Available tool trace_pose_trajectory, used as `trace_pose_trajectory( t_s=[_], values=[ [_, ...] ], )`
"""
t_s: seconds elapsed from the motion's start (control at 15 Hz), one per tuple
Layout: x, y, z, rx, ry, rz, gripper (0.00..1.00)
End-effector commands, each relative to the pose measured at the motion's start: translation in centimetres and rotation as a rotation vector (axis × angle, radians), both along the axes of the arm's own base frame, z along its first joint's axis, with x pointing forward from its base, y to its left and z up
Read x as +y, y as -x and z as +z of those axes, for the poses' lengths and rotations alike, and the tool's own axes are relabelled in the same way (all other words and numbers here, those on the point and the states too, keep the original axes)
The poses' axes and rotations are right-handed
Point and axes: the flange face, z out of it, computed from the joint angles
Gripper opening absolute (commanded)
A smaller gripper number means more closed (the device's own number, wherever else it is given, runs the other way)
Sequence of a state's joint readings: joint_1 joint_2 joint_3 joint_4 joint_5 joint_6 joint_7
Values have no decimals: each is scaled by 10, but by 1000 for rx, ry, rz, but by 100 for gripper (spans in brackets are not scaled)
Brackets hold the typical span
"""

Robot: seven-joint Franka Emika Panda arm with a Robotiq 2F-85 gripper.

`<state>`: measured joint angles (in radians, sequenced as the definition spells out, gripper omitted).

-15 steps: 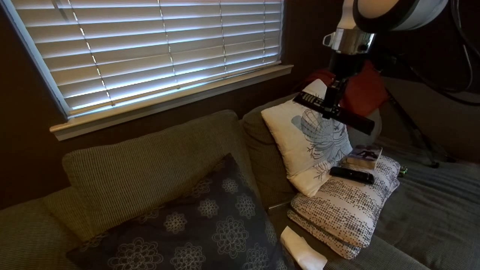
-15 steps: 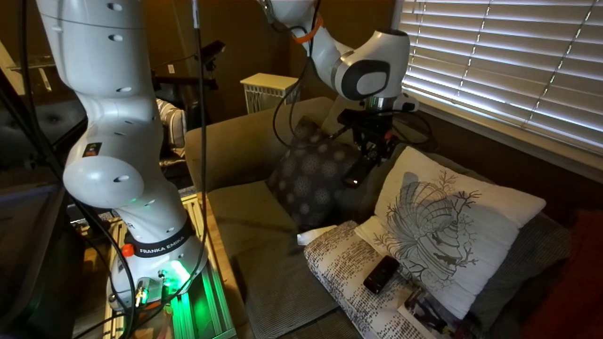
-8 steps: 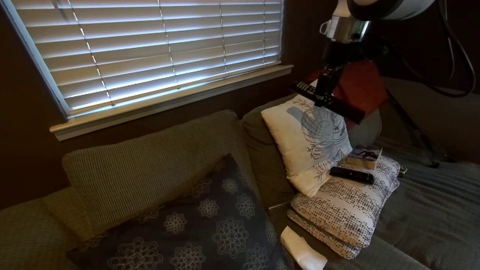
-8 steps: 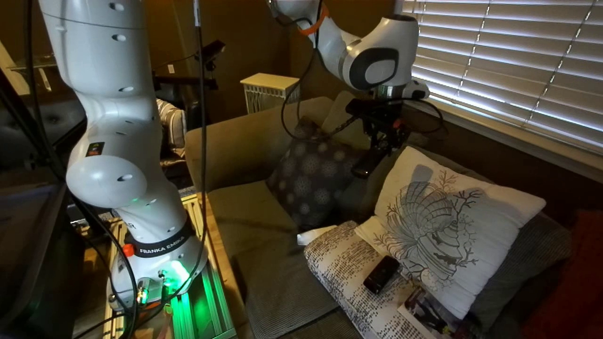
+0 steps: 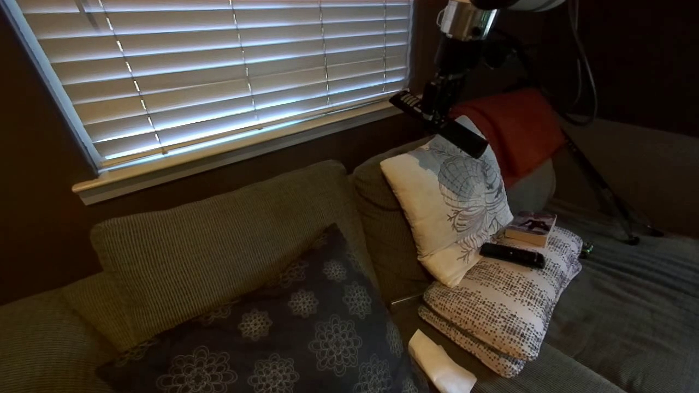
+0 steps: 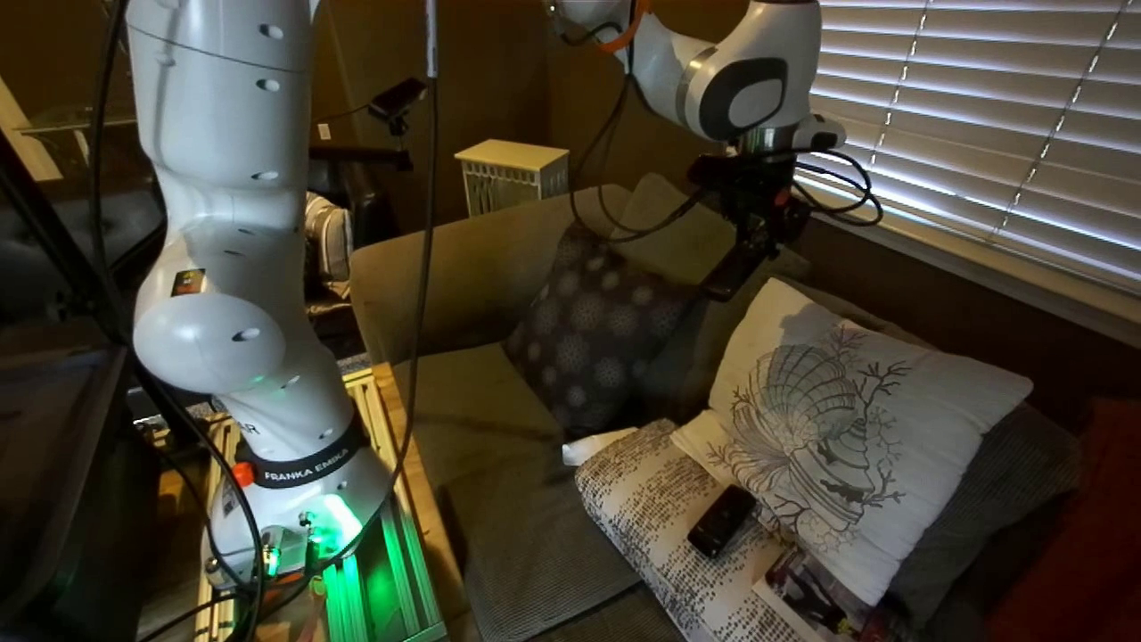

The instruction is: Place the remote controls on top of the white pillow.

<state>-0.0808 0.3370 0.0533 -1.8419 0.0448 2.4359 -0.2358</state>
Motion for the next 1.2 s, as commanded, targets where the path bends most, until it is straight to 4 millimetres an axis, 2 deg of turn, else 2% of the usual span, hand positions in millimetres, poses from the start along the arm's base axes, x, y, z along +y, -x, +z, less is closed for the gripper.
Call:
trace_pose_trajectory(
  t_s=[0.0,0.27,0.6,1.13],
  values=[
    [-6,-40,5,15,8,-50,37],
    [-18,-68,-2,31,1,-81,37],
    [-25,-97,-19,44,11,-99,37],
    [-35,-130,-42,36,31,-121,37]
  ],
)
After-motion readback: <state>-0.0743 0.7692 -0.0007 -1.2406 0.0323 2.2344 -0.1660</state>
